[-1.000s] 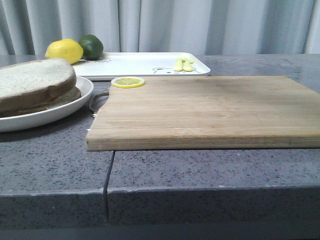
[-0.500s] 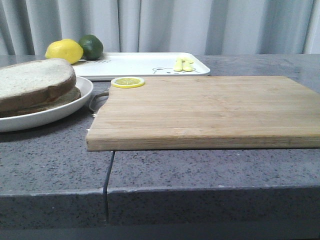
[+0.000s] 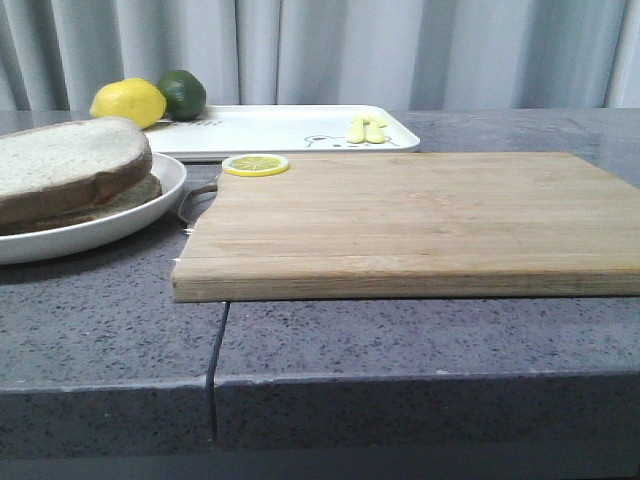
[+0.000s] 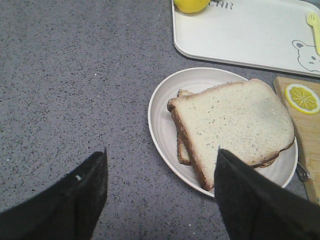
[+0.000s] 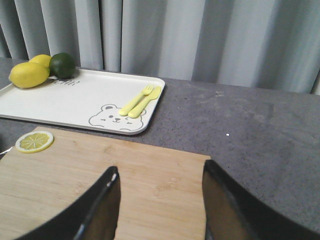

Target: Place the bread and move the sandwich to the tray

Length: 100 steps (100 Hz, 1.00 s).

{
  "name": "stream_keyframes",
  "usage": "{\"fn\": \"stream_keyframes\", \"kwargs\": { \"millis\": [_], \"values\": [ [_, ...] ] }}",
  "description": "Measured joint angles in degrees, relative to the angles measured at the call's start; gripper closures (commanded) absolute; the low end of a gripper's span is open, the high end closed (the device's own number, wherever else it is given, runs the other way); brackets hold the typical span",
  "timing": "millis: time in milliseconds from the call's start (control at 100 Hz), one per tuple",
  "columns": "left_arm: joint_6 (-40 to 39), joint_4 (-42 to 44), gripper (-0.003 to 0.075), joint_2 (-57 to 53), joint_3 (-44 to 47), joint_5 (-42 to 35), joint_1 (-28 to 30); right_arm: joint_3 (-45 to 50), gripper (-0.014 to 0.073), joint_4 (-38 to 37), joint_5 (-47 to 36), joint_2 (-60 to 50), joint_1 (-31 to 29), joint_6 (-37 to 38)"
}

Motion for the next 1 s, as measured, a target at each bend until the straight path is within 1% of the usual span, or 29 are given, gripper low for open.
{"fn": "stream_keyframes", "kwargs": {
  "millis": [190, 1000],
  "values": [
    [0.0, 0.0, 0.0290, 0.0, 0.0, 0.0, 0.0, 3.2, 0.0207, -0.1, 0.3, -2.3, 0.0, 0.1],
    [0.0, 0.0, 0.0290, 0.0, 0.0, 0.0, 0.0, 3.2, 0.0207, -0.2, -0.1, -2.3, 0.0, 0.2]
  ]
}}
